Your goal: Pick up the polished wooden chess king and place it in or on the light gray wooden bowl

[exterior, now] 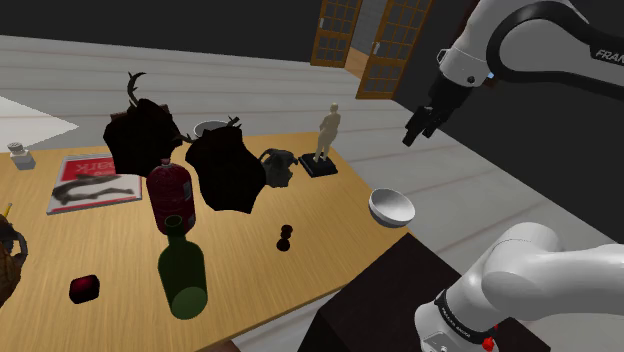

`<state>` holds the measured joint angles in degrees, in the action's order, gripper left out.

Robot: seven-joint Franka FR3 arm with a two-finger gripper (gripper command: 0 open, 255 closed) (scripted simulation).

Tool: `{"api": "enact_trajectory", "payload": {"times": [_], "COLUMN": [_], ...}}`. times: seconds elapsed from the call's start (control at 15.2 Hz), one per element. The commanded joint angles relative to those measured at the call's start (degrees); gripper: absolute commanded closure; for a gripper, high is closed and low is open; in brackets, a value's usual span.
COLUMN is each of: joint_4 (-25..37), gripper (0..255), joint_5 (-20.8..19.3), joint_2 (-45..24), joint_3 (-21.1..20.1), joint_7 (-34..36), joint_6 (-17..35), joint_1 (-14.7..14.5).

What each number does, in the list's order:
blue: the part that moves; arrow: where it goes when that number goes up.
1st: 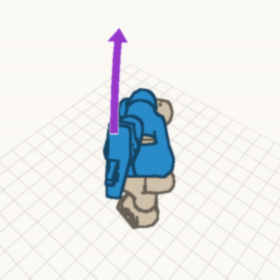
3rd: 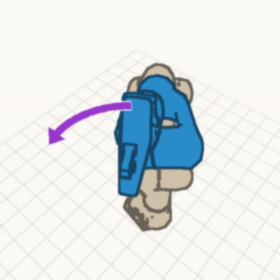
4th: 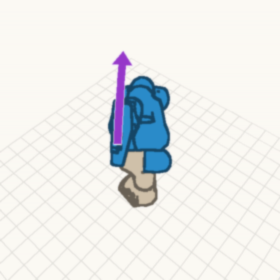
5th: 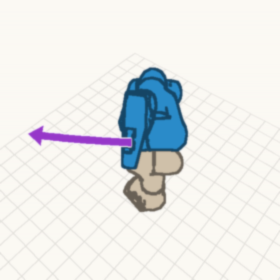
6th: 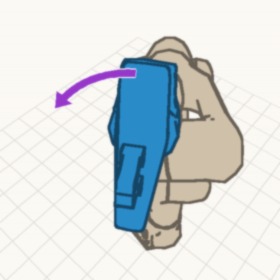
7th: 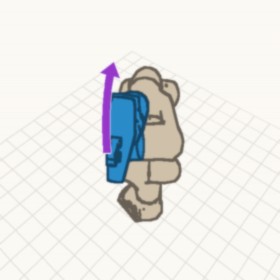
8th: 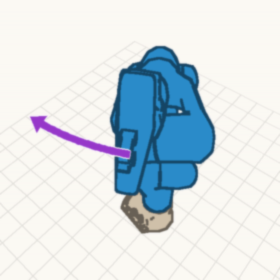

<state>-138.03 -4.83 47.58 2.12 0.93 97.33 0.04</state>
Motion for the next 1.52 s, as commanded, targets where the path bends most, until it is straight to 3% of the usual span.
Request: {"api": "enact_trajectory", "payload": {"times": [0.0,0.73,1.12,1.45], "joint_4": [0.0,-10.18,-11.73,-10.65], "gripper": [0,0,0,0], "joint_5": [0.0,2.66,2.36,-0.45], "joint_2": [0.0,-9.76,-19.77,-30.17], "joint_3": [0.0,-8.56,-13.68,-18.31], "joint_7": [0.0,9.01,14.78,20.95], "joint_6": [0.0,19.42,30.55,39.21], "joint_1": [0.0,-3.32,-4.24,-3.76]}}
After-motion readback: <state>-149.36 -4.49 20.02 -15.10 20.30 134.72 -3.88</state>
